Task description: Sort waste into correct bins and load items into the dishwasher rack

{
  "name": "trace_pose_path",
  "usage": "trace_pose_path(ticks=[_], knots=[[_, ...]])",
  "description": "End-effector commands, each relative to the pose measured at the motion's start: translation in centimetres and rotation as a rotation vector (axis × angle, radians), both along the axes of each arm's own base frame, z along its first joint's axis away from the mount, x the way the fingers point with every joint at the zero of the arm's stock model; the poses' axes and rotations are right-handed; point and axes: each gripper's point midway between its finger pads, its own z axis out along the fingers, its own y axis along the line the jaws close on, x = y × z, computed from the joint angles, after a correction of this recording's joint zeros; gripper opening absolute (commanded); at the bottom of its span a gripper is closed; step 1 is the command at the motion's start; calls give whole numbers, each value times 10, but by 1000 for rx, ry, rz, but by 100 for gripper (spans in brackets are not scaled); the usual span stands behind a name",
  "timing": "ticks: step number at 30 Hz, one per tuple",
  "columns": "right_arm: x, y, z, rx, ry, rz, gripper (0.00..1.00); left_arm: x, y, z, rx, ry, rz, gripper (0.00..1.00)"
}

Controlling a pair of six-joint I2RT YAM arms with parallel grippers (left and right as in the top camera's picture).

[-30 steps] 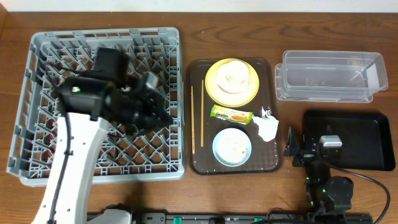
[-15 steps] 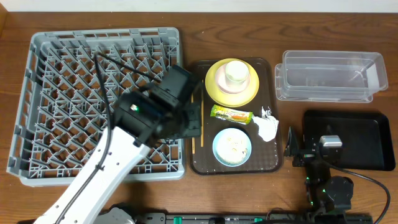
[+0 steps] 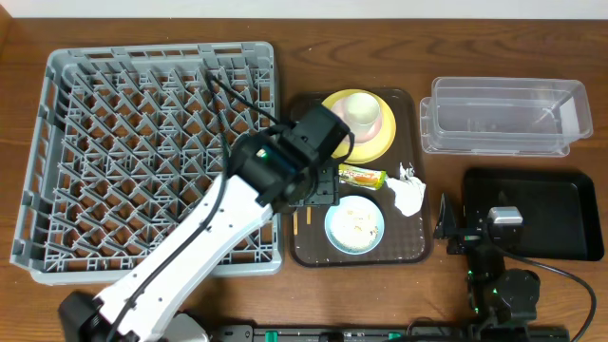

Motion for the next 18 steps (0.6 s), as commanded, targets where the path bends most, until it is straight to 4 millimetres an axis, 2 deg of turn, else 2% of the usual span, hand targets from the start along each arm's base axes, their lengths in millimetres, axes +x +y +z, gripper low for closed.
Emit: trace_pose_path(ticks=[1, 4, 6, 9, 18], knots=[[0, 0, 0, -8, -2, 2, 99, 3, 1, -14, 45, 24, 6, 70], [0, 0, 0, -8, -2, 2, 99, 4, 0, -24, 68, 50, 5, 71], [0, 0, 0, -8, -2, 2, 99, 5, 0, -29, 79, 62, 5, 78], [0, 0, 0, -8, -2, 2, 99, 4, 0, -34, 94, 78, 1, 78], [0, 0, 0, -8, -2, 2, 99, 2, 2, -32, 104, 71, -46, 78]])
